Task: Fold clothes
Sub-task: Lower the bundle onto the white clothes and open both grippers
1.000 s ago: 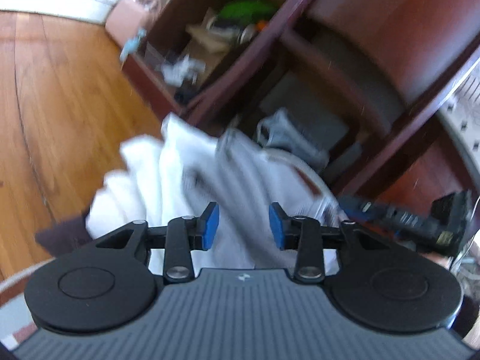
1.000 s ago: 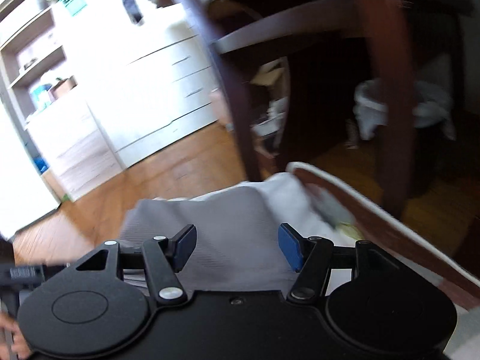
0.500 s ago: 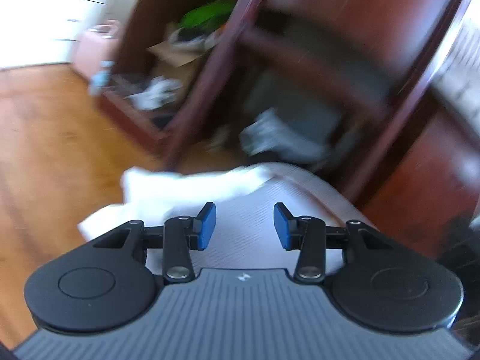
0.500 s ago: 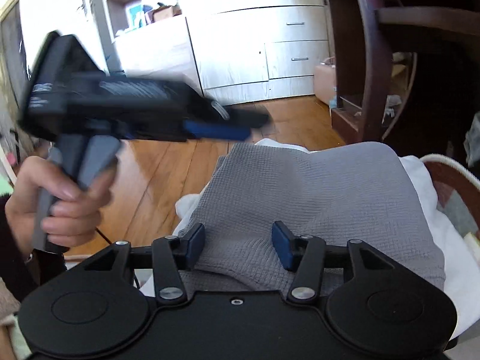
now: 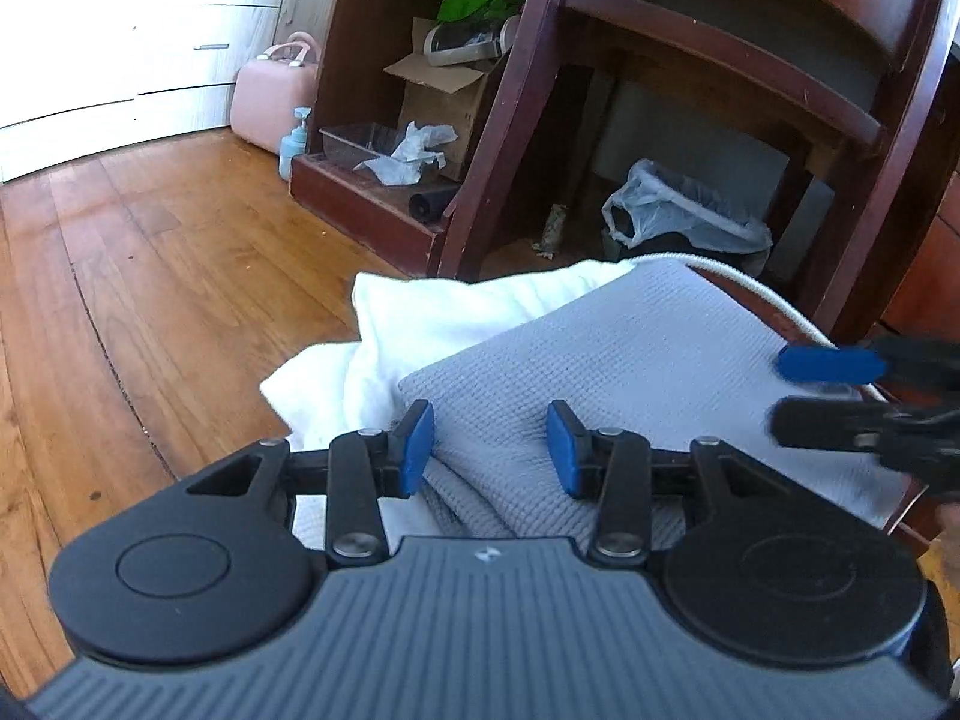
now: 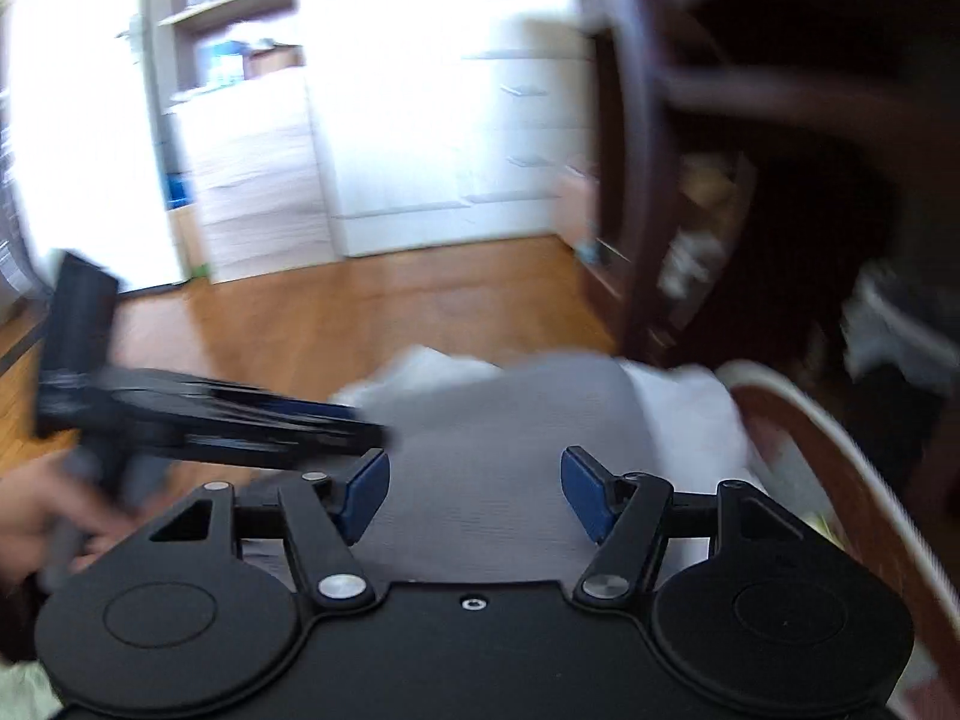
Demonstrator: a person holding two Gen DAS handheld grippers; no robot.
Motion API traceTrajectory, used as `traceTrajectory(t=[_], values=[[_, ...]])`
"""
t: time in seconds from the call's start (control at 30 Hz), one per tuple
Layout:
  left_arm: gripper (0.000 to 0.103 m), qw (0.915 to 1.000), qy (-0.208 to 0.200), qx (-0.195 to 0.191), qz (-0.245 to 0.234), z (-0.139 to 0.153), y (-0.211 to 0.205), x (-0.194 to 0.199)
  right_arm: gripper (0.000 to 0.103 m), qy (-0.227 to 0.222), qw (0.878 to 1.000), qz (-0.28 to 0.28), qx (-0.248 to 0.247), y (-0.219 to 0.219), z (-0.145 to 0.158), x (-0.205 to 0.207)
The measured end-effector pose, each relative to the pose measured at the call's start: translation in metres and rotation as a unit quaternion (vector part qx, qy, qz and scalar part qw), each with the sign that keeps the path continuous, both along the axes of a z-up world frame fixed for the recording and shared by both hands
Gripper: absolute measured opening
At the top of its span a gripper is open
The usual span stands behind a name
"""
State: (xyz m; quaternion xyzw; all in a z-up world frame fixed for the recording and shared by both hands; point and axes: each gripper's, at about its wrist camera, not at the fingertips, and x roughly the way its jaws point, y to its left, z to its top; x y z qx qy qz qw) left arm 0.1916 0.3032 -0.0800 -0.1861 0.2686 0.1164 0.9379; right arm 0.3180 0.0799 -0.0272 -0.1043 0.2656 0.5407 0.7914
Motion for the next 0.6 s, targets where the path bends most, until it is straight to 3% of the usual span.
traceTrajectory(t=[0.13, 0.17, 0.23, 0.3, 0.5, 0.6], values=[[0.043, 0.9994, 0.027, -0.015, -0.016, -0.004, -0.003, -0.002, 0.067, 0.007, 1.000, -0.009, 0.004, -0.009, -0.018, 0.002], [0.043, 0.9989, 0.042, -0.002, -0.023, -0.001, -0.006, -0.002, 0.067, 0.002, 1.000, -0.011, 0.008, -0.011, -0.018, -0.002], [0.043, 0.9976, 0.058, 0.021, -0.031, 0.006, -0.012, -0.003, 0.068, -0.026, 1.000, -0.008, 0.002, -0.020, -0.015, -0.021], [0.044, 0.9975, 0.059, 0.018, -0.034, 0.008, -0.012, -0.006, 0.068, -0.062, 0.998, -0.004, -0.003, -0.028, -0.016, -0.040], [0.055, 0.9985, 0.051, -0.006, -0.016, 0.004, -0.010, -0.021, 0.069, -0.048, 0.998, -0.038, 0.004, -0.062, -0.021, -0.053], [0.070, 0.9973, 0.071, 0.006, 0.021, 0.012, -0.015, -0.037, 0.080, -0.049, 0.997, -0.052, -0.009, -0.081, -0.022, -0.062]])
